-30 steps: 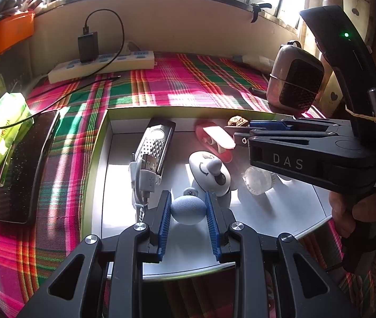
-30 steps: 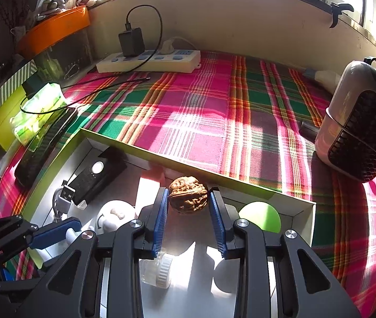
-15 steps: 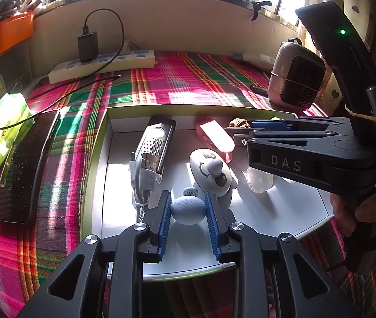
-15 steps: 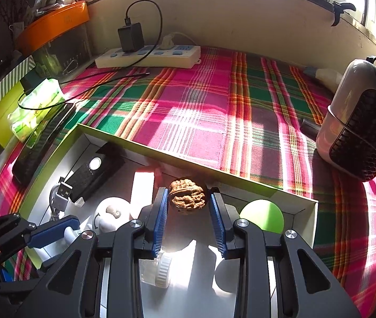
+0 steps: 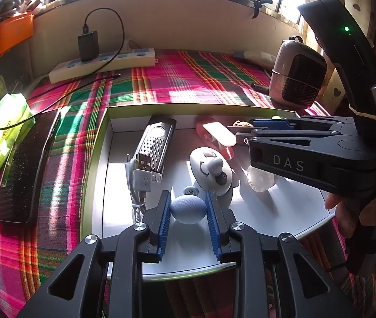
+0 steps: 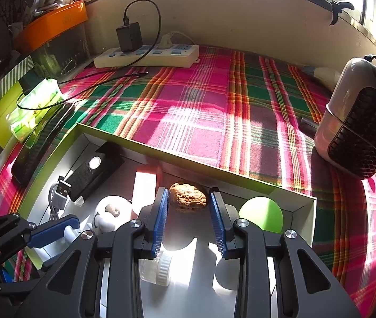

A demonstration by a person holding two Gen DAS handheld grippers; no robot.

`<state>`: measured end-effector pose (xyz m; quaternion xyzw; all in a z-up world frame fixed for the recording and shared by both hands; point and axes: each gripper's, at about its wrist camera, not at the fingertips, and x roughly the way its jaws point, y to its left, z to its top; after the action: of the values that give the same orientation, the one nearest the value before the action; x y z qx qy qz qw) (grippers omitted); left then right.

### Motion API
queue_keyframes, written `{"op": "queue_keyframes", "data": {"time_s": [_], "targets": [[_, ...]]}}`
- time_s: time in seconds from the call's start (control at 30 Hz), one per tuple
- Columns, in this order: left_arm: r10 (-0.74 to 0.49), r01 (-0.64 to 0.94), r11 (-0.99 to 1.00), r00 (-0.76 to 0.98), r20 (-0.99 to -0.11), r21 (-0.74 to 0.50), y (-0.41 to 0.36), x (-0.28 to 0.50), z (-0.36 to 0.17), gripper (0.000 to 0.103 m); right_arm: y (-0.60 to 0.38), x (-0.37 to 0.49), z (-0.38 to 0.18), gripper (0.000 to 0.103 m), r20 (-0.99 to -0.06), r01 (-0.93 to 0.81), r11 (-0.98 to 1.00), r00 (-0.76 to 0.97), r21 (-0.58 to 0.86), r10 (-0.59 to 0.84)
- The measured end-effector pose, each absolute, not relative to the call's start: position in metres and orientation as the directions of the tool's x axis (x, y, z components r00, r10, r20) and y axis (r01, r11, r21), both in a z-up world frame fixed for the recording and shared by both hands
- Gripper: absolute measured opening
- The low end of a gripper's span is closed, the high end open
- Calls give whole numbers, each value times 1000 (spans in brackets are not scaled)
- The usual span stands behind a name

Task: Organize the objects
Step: 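Lower the egg and walnut into the box and open both grippers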

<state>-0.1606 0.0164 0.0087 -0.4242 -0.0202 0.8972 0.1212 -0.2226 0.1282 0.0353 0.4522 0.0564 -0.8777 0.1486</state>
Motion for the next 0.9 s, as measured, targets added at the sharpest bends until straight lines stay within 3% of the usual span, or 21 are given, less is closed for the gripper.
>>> {"op": "queue_keyframes", "data": {"time_s": [0.4,0.9], "targets": [[231,-193,-971,-616,-753,-141,17,-155,13,31,129,-213,42,44,-798,310,-950,-565,33,-212],[233,-198,-971,-633,-738,-137,17,-140,27,32,134,-196,54,45,-779,287,-957,-590,45,-213]]}}
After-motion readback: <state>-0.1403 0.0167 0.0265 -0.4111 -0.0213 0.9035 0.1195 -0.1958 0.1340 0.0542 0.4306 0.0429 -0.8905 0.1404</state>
